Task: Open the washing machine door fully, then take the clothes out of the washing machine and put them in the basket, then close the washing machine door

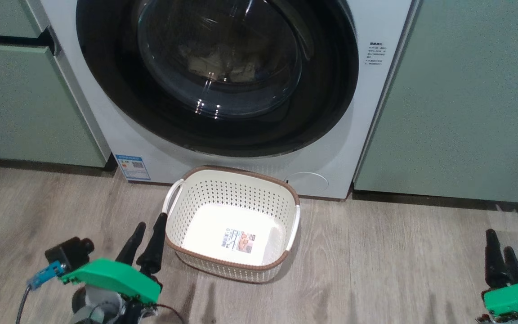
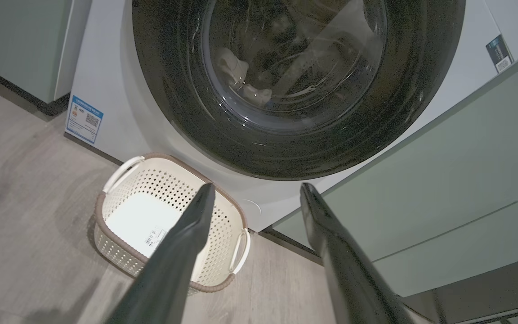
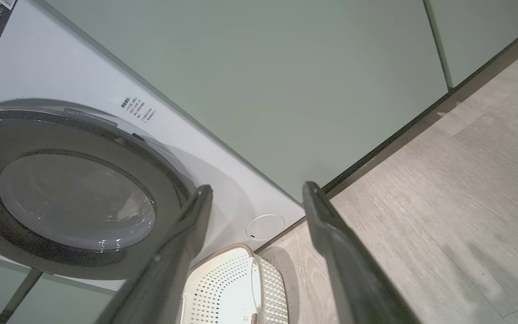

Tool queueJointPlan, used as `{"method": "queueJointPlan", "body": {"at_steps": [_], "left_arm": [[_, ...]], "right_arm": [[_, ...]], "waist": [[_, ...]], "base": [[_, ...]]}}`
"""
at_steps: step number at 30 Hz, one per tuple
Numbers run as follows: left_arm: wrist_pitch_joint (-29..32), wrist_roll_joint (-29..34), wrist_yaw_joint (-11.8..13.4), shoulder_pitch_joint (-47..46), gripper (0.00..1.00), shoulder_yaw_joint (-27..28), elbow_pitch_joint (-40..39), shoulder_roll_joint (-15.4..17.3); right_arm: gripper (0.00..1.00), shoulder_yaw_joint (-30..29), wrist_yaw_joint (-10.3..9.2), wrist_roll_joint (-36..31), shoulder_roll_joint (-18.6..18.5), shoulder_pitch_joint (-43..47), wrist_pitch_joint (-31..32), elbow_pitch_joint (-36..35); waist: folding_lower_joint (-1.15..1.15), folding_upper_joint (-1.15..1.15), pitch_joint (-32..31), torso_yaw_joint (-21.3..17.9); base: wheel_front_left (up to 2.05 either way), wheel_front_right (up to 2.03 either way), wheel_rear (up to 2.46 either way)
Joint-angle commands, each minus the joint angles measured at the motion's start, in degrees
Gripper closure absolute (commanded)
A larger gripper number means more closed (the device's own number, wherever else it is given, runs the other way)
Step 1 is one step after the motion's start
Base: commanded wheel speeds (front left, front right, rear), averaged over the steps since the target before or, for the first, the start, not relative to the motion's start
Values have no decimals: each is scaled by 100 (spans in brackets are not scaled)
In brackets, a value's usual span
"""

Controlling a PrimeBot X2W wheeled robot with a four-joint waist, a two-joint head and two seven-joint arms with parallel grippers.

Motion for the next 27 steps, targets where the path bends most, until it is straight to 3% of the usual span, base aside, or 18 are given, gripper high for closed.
{"method": "queueJointPlan", "body": {"at_steps": [1,27], "left_arm": [[-77,211,39,-366,0,96,-228,149],[-515,2237,384,-457,0,-226,-472,367]], "right_arm": [[0,21,12,-233,-69,-356,-96,-220],[0,178,16,-2424,10,-429,-535,-265]], "waist": [[0,0,2,3],[0,0,15,25]], "base": [[0,0,0],[0,0,0]]}}
